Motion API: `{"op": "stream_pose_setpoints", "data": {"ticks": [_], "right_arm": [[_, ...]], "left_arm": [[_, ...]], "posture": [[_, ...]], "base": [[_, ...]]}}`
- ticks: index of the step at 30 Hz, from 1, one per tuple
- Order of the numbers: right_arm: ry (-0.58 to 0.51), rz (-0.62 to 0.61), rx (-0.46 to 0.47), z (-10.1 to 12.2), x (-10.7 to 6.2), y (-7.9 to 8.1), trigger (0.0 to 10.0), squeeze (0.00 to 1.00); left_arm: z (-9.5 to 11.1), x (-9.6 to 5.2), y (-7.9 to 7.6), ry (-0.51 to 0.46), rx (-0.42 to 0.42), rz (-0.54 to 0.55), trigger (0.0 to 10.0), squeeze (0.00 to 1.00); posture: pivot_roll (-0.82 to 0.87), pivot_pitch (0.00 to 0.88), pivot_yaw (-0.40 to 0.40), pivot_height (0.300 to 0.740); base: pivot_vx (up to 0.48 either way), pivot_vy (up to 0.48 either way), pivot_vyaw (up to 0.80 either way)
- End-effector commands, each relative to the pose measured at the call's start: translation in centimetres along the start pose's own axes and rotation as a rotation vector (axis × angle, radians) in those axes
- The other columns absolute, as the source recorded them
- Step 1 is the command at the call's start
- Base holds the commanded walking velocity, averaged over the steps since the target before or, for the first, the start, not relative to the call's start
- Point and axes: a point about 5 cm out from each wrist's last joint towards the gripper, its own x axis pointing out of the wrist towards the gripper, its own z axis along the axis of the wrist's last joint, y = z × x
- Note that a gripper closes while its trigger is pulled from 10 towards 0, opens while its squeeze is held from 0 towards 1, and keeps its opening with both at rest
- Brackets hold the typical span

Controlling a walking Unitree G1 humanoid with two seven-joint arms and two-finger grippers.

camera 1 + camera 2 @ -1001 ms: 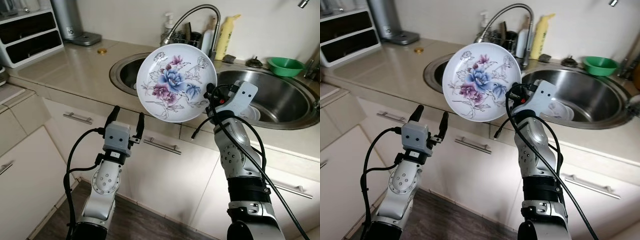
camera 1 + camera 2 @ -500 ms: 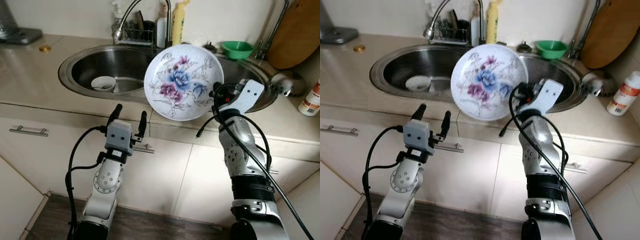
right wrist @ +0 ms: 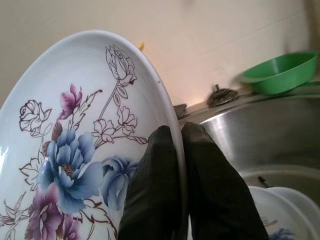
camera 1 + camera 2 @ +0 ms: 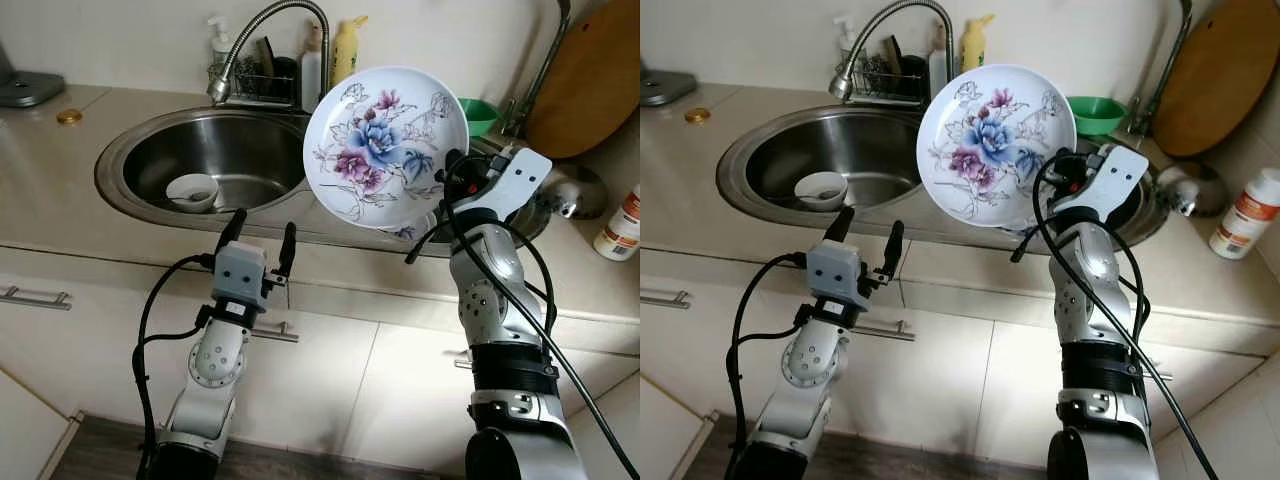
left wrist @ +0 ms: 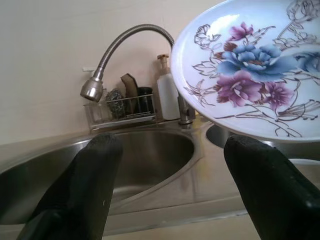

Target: Kitchen organization

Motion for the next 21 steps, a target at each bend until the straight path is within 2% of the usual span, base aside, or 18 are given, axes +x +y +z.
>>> {"op": "stream_pose_setpoints", "data": {"ticks": [1, 8, 15, 18, 19, 20, 21], "right_arm": [[-0.074, 0.017, 0.0, 1.8, 0.3, 0.3, 10.0, 0.0], [-0.067, 0.007, -0.017, 1.7, 0.5, 0.2, 10.0, 0.0], [-0.02, -0.093, -0.073, 1.2, 1.3, -1.3, 10.0, 0.0], [-0.021, -0.166, -0.154, 1.2, 1.7, -2.5, 10.0, 0.0], [-0.012, -0.19, -0.206, 1.2, 1.9, -2.9, 10.0, 0.0], [0.021, -0.243, -0.308, 0.9, 2.1, -3.7, 10.0, 0.0], [0.031, -0.258, -0.33, 0.8, 2.1, -3.9, 10.0, 0.0]], "left_arm": [[0.4, 0.3, -0.2, -0.021, -0.008, -0.008, 10.0, 0.0], [0.4, 0.4, -0.4, -0.02, -0.019, -0.009, 10.0, 0.0], [0.4, 0.3, -0.6, -0.021, -0.023, -0.021, 10.0, 0.0], [0.4, 0.3, -0.7, -0.022, -0.024, -0.024, 10.0, 0.0], [0.4, 0.3, -0.7, -0.023, -0.024, -0.025, 10.0, 0.0], [0.5, 0.3, -0.7, -0.024, -0.024, -0.028, 10.0, 0.0], [0.5, 0.3, -0.7, -0.024, -0.024, -0.029, 10.0, 0.0]], "posture": [[0.1, 0.0, -0.025, 0.74], [0.1, 0.0, -0.025, 0.74], [0.11, 0.0, -0.027, 0.74], [0.11, 0.0, -0.027, 0.74], [0.11, 0.0, -0.028, 0.74], [0.11, 0.0, -0.028, 0.74], [0.11, 0.0, -0.028, 0.74]], "base": [[0.251, 0.0, 0.0], [0.035, 0.0, 0.0], [0.0, 0.0, 0.0], [0.0, 0.0, 0.0], [0.0, 0.0, 0.0], [0.0, 0.0, 0.0], [0.0, 0.0, 0.0]]}}
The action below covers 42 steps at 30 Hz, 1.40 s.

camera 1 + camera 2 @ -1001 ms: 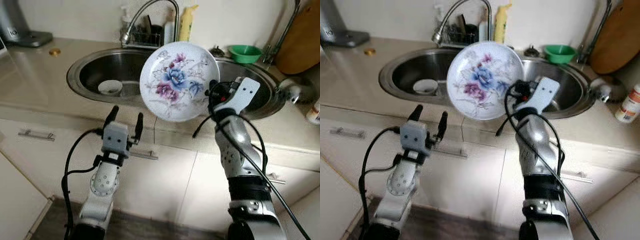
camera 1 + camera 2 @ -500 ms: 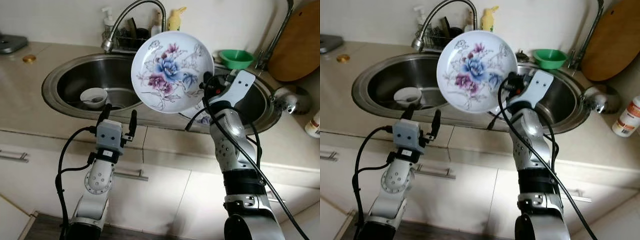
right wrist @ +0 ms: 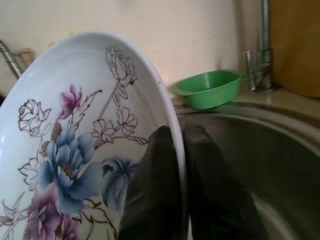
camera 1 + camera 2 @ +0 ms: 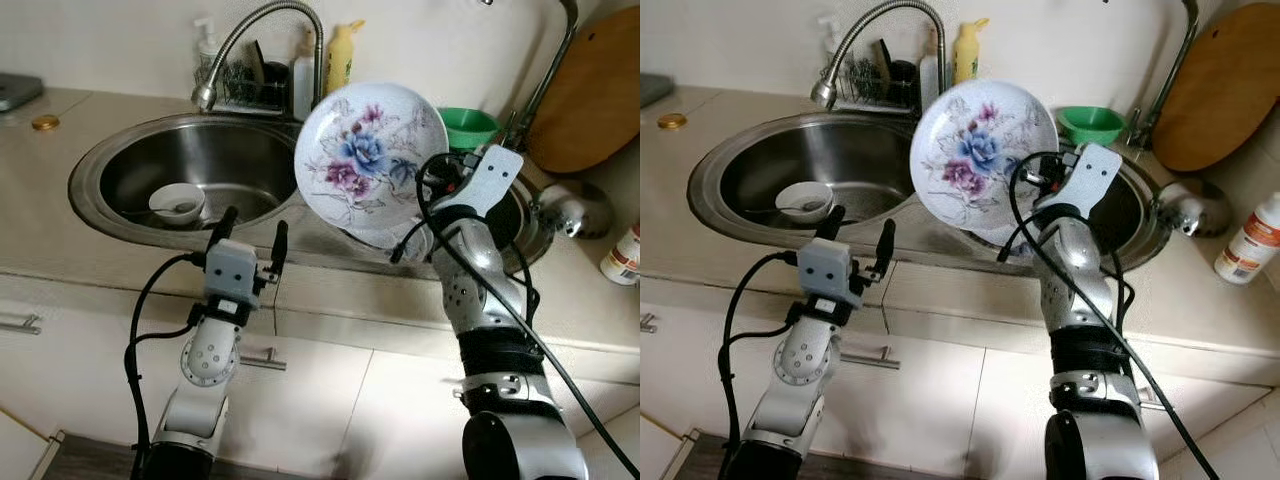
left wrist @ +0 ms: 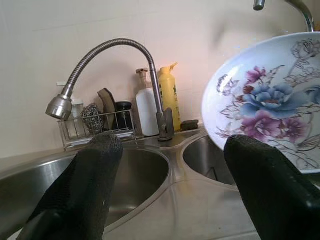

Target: Kitchen organization

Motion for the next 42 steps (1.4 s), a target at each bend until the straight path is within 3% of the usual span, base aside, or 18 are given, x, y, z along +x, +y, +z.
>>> {"op": "stream_pose_setpoints", "data": {"ticks": [1, 5, 9, 11, 16, 18, 24, 37, 38, 39, 40, 41, 42], "right_arm": [[-0.019, -0.066, -0.083, 0.8, 0.7, -0.3, 10.0, 0.0], [-0.022, -0.149, -0.151, 0.8, 1.1, -1.3, 10.0, 0.0], [-0.047, -0.144, -0.269, 0.7, 1.4, -1.0, 10.0, 0.0], [-0.083, -0.06, -0.338, 0.6, 1.3, 0.6, 10.0, 0.0], [-0.099, 0.064, -0.385, 0.1, 1.2, 3.0, 10.0, 0.0], [-0.057, 0.145, -0.338, -0.7, 0.9, 4.4, 10.0, 0.0], [0.023, 0.241, -0.332, -2.7, 0.2, 5.8, 10.0, 0.0], [0.222, 0.3, -0.298, -5.8, -0.6, 5.4, 10.0, 0.0], [0.231, 0.301, -0.293, -6.0, -0.6, 5.3, 10.0, 0.06], [0.237, 0.302, -0.291, -6.1, -0.7, 5.3, 10.0, 0.21], [0.249, 0.303, -0.293, -6.3, -0.7, 5.2, 10.0, 0.5], [0.255, 0.303, -0.293, -6.3, -0.8, 5.1, 10.0, 1.0], [0.257, 0.302, -0.292, -6.4, -0.8, 5.1, 10.0, 1.0]], "left_arm": [[0.1, 0.0, -0.1, -0.01, -0.002, -0.005, 10.0, 0.0], [0.2, 0.1, 0.0, -0.009, 0.0, -0.002, 10.0, 0.0], [0.2, 0.0, 0.0, -0.009, 0.002, -0.002, 10.0, 0.0], [0.1, 0.0, 0.0, -0.007, 0.003, -0.002, 10.0, 0.0], [0.1, 0.0, 0.0, -0.006, 0.004, -0.006, 10.0, 0.0], [0.1, 0.1, -0.1, -0.007, 0.004, -0.005, 10.0, 0.0], [0.1, 0.0, -0.1, -0.001, 0.006, -0.002, 10.0, 0.0], [-0.2, 0.0, -0.3, 0.01, 0.003, -0.009, 10.0, 0.0], [-0.2, 0.0, -0.4, 0.01, 0.003, -0.01, 10.0, 0.0], [-0.2, 0.0, -0.4, 0.011, 0.003, -0.011, 10.0, 0.0], [-0.2, 0.0, -0.4, 0.012, 0.003, -0.012, 10.0, 0.0], [-0.2, 0.0, -0.4, 0.013, 0.004, -0.011, 10.0, 0.0], [-0.2, 0.0, -0.3, 0.013, 0.005, -0.011, 10.0, 0.0]], "posture": [[0.11, 0.0, -0.03, 0.74], [0.11, 0.0, -0.03, 0.74], [0.12, 0.0, -0.03, 0.74], [0.12, 0.0, -0.026, 0.74], [0.12, 0.0, -0.027, 0.74], [0.12, 0.0, -0.03, 0.74], [0.13, 0.0, -0.032, 0.74], [0.12, 0.0, -0.03, 0.74], [0.12, 0.0, -0.03, 0.74], [0.12, 0.0, -0.03, 0.74], [0.12, 0.0, -0.03, 0.74], [0.12, 0.0, -0.03, 0.74], [0.12, 0.0, -0.03, 0.74]], "base": [[0.0, 0.0, 0.0], [0.0, 0.0, 0.0], [0.0, 0.0, 0.0], [0.0, 0.0, 0.0], [0.0, 0.0, 0.0], [0.0, 0.0, 0.0], [0.0, 0.0, 0.0], [0.0, 0.0, 0.0], [0.0, 0.0, 0.0], [0.0, 0.0, 0.0], [0.0, 0.0, 0.0], [0.0, 0.0, 0.0], [0.0, 0.0, 0.0]]}}
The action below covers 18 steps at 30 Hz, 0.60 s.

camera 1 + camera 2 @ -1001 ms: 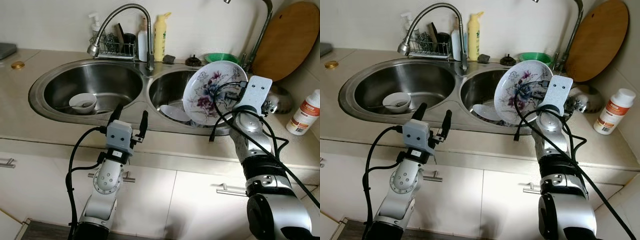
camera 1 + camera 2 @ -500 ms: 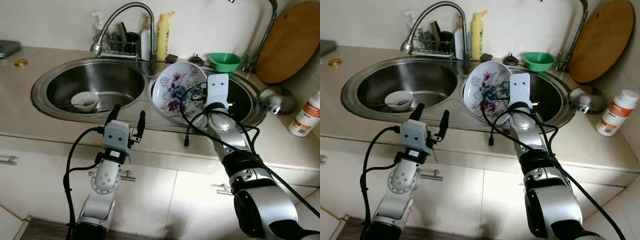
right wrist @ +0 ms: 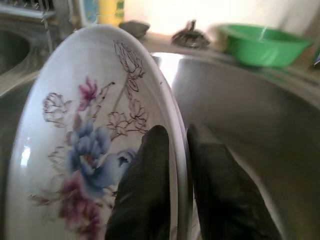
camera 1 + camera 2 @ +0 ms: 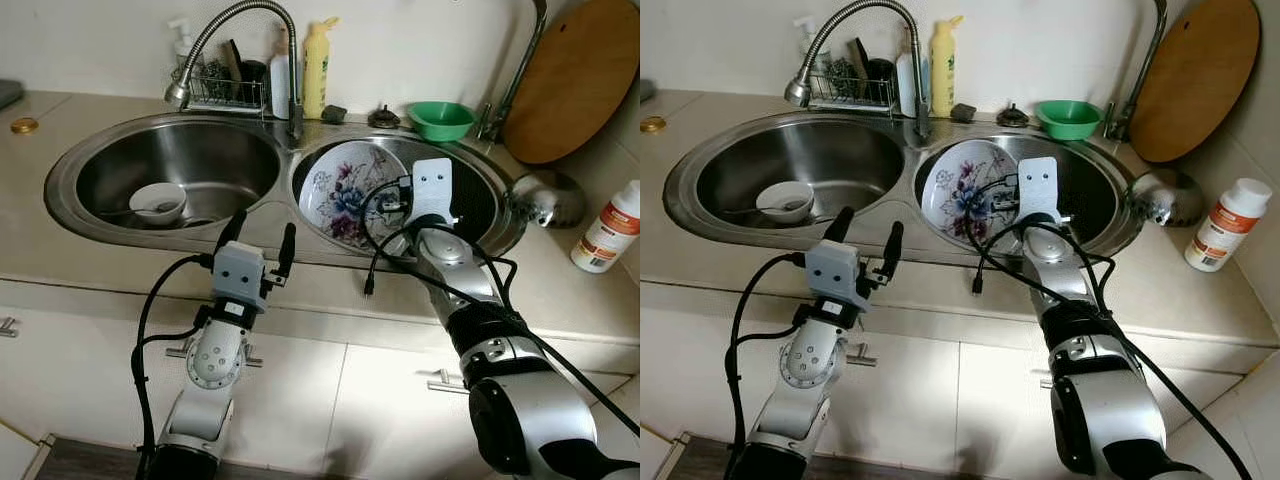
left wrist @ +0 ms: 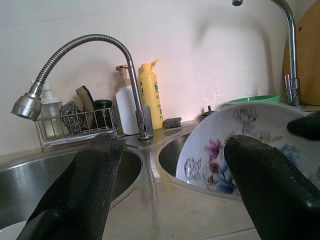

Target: Kitchen organization

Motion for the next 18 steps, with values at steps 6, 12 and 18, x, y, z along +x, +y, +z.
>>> {"op": "stream_pose_setpoints", "data": {"ticks": [6, 12, 18], "right_arm": [[0.03, 0.027, 0.044, -0.7, -0.1, 0.5, 10.0, 1.0], [-0.01, 0.025, 0.095, 0.0, -0.1, 0.2, 10.0, 1.0], [-0.134, -0.024, 0.238, 1.8, -0.3, -1.0, 10.0, 1.0]], "left_arm": [[-0.2, 0.0, -0.1, 0.013, 0.003, -0.005, 10.0, 0.0], [-0.2, 0.0, -0.1, 0.014, 0.003, -0.004, 10.0, 0.0], [-0.3, -0.1, -0.1, 0.019, 0.001, -0.003, 10.0, 0.0]], "posture": [[0.12, 0.0, -0.031, 0.74], [0.12, 0.0, -0.031, 0.74], [0.12, 0.0, -0.03, 0.74]], "base": [[0.0, 0.0, 0.0], [0.0, 0.0, 0.0], [0.0, 0.0, 0.0]]}}
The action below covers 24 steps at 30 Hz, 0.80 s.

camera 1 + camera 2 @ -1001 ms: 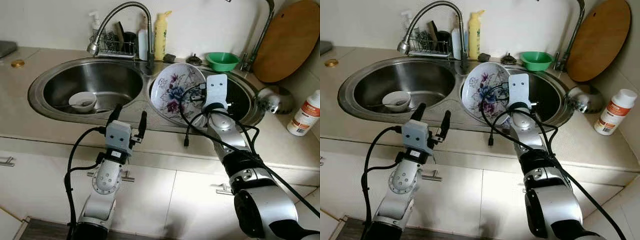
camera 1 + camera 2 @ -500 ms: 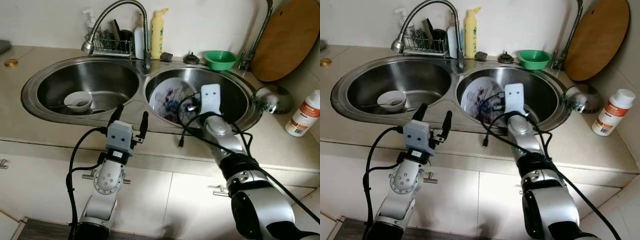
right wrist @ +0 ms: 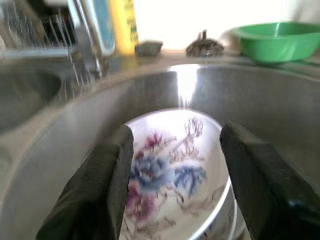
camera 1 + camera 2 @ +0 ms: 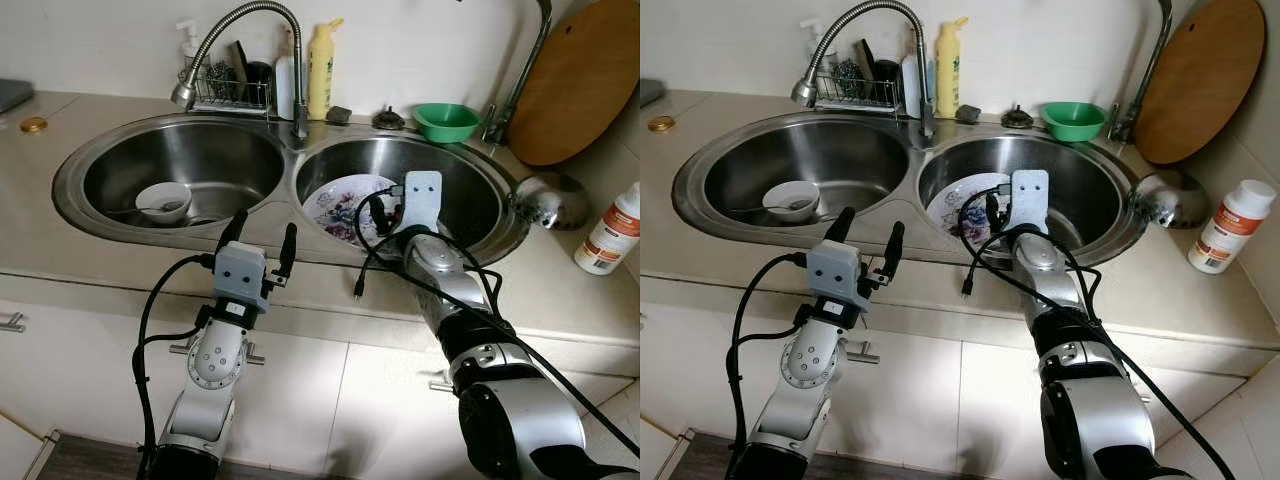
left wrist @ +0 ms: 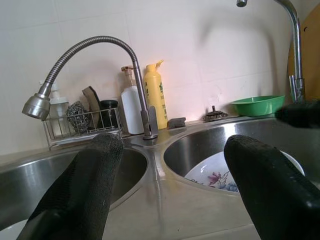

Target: Kitchen organization

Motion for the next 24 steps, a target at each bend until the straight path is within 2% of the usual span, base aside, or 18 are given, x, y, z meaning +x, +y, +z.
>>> {"op": "stream_pose_setpoints", "data": {"ticks": [1, 4, 5, 9, 10, 11, 12, 24], "right_arm": [[-0.087, -0.021, 0.075, 1.3, -0.2, -0.4, 10.0, 1.0], [-0.158, -0.041, 0.13, 2.4, -0.4, -0.8, 10.0, 1.0], [-0.245, -0.048, 0.17, 3.8, -0.8, -0.9, 10.0, 1.0], [-0.333, -0.034, 0.194, 5.3, -1.4, -0.8, 10.0, 1.0], [-0.354, -0.02, 0.199, 5.6, -1.7, -0.6, 10.0, 0.95], [-0.369, -0.004, 0.205, 5.8, -1.9, -0.4, 10.0, 0.65], [-0.382, 0.019, 0.202, 6.0, -2.2, -0.1, 10.0, 0.0], [-0.39, 0.103, 0.13, 5.1, -3.9, 1.4, 10.0, 0.0]], "left_arm": [[-0.2, -0.1, 0.0, 0.016, 0.0, -0.004, 10.0, 0.0], [-0.2, -0.1, 0.0, 0.016, -0.002, -0.002, 10.0, 0.0], [-0.2, 0.0, 0.1, 0.014, -0.009, 0.003, 10.0, 0.0], [-0.1, 0.0, 0.3, 0.013, -0.022, 0.014, 10.0, 0.0], [-0.1, 0.0, 0.3, 0.014, -0.021, 0.014, 10.0, 0.0], [-0.1, 0.0, 0.3, 0.013, -0.021, 0.013, 10.0, 0.0], [-0.1, 0.0, 0.3, 0.013, -0.021, 0.012, 10.0, 0.0], [0.3, 0.2, 0.5, -0.008, -0.016, 0.012, 10.0, 0.0]], "posture": [[0.12, 0.0, -0.029, 0.74], [0.12, 0.0, -0.029, 0.74], [0.12, 0.0, -0.028, 0.74], [0.12, 0.0, -0.026, 0.74], [0.12, 0.0, -0.026, 0.74], [0.11, 0.0, -0.025, 0.74], [0.11, 0.0, -0.025, 0.74], [0.12, 0.0, -0.026, 0.74]], "base": [[0.0, 0.0, 0.0], [0.0, 0.0, 0.0], [0.0, 0.0, 0.0], [0.0, 0.0, 0.0], [0.0, 0.259, 0.0], [0.0, 0.364, 0.0], [0.0, 0.48, 0.0], [0.0, 0.48, 0.0]]}}
